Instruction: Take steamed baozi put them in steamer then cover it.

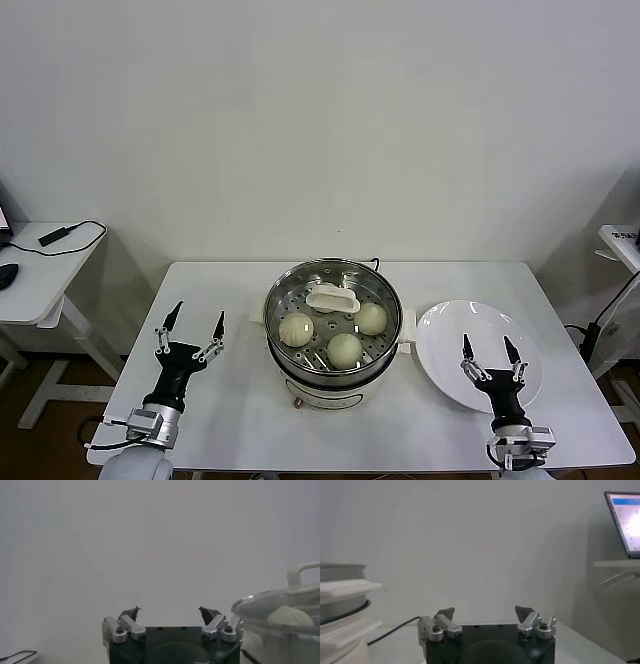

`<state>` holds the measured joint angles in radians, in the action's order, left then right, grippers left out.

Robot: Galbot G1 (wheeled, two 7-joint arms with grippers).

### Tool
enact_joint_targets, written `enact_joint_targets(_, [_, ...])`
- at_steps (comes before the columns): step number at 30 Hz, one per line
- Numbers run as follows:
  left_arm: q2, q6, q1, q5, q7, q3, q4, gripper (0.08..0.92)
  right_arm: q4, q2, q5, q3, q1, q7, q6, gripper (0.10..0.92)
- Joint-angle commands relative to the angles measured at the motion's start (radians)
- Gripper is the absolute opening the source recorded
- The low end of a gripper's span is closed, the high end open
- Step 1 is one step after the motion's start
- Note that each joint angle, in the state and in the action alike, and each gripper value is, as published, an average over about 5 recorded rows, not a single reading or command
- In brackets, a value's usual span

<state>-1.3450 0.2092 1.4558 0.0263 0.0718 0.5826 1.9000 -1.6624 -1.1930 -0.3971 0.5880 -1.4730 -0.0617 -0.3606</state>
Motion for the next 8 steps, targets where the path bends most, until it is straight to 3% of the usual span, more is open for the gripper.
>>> enact_joint_targets(1, [-0.001, 0.002, 0.003, -0.002, 0.0, 0.0, -0.002, 0.823, -0.002, 0.0, 0.003, 0.0, -0.003, 0.002, -0.004, 0.823])
enact_joint_targets(8, [-0.001, 0.003, 0.005, -0.004, -0.002, 0.0, -0.001, 0.823, -0.003, 0.001, 0.007, 0.002, -0.008, 0.001, -0.005, 0.823])
